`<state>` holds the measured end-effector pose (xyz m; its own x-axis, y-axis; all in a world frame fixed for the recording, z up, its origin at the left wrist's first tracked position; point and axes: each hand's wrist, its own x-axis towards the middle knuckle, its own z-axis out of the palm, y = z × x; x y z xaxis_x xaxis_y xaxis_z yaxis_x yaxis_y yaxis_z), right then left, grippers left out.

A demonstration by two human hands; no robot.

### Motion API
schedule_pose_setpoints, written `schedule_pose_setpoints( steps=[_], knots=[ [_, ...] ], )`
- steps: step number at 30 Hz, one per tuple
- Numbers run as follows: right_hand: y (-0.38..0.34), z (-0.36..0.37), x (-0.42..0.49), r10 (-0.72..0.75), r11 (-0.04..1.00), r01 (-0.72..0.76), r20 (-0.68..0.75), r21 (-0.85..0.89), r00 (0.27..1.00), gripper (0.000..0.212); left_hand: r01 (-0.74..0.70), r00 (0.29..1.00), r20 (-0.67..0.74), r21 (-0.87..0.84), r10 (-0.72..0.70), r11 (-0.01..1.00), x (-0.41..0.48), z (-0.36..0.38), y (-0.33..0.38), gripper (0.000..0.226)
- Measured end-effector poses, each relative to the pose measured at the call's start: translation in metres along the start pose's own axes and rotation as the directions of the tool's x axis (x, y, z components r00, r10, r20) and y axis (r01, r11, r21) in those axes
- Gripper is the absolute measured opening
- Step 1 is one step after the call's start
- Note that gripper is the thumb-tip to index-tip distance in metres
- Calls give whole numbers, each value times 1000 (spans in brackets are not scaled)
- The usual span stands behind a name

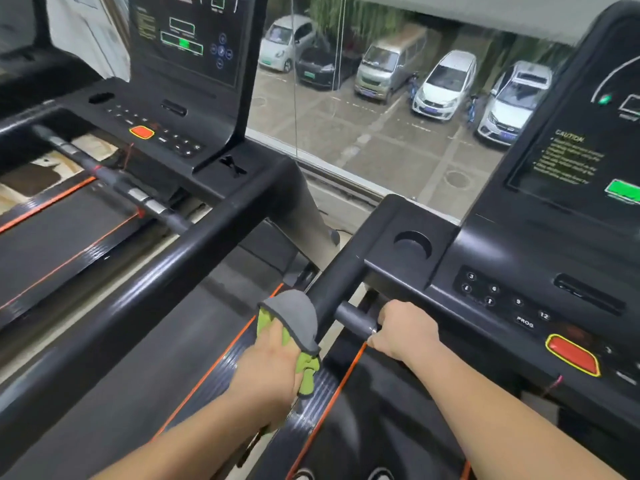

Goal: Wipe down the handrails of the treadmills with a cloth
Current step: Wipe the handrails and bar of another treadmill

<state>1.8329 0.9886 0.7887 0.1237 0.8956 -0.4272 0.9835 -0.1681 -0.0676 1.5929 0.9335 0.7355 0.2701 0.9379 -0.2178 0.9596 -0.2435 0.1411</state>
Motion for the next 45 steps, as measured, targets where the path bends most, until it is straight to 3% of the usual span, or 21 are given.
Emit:
schedule_pose_setpoints(
  steps=[5, 7, 11, 15, 17, 19, 21, 23, 25, 30, 33, 37, 40, 45],
  knots=[
    [3, 8, 3, 37, 999, -36, -21, 27, 999, 21, -50, 998, -24, 155, 55, 987, 81, -10, 40, 56],
    [3, 10, 5, 53, 998, -52, -19, 28, 998, 23, -155, 988, 1, 130, 157, 979, 106, -15, 44, 64],
    [1, 13, 5, 69, 998, -69, -36, 5, 997, 23, -320, 947, -129, -337, 293, 886, 99, -23, 11, 60],
    [-2, 10, 1, 62, 998, -62, -38, -5, 997, 19, -170, 970, -239, -574, 35, 801, 52, -19, 5, 64],
    [-3, 8, 0, 57, 998, -57, -44, -5, 997, 19, -151, 940, -339, -479, -24, 865, 39, -20, 3, 81],
    [-4, 7, 0, 52, 999, -52, -42, -3, 998, 20, -190, 908, -415, -297, 53, 936, 45, -19, -2, 98],
    [-3, 8, 1, 53, 999, -53, -25, -1, 998, 20, -226, 937, -312, -200, 156, 954, 60, -14, 1, 96],
    [-1, 9, 2, 57, 998, -57, -13, 2, 998, 20, -211, 967, -194, -233, 167, 949, 79, -5, 11, 75],
    [0, 10, 6, 55, 998, -55, -4, -2, 998, 19, -169, 976, -172, -215, 133, 962, 103, -4, 24, 67],
    [-2, 1, 8, 67, 998, -68, 52, 6, 996, 18, -88, 987, -143, -113, 72, 990, 143, -24, 49, 87],
    [-4, 0, 6, 68, 998, -69, 51, 8, 996, 17, -50, 985, -170, -192, 17, 980, 121, -16, 45, 94],
    [-1, 3, 3, 41, 999, -42, 29, 19, 999, 15, -52, 974, -226, -226, 0, 973, 57, -5, 18, 75],
    [-1, 4, 0, 28, 998, -29, 18, 47, 999, 16, -60, 984, -176, -353, -3, 934, 35, -3, 12, 67],
    [-2, 6, 1, 31, 999, -32, 24, 24, 999, 13, 53, 987, -145, -88, -65, 995, 112, -18, 43, 84]
  ],
)
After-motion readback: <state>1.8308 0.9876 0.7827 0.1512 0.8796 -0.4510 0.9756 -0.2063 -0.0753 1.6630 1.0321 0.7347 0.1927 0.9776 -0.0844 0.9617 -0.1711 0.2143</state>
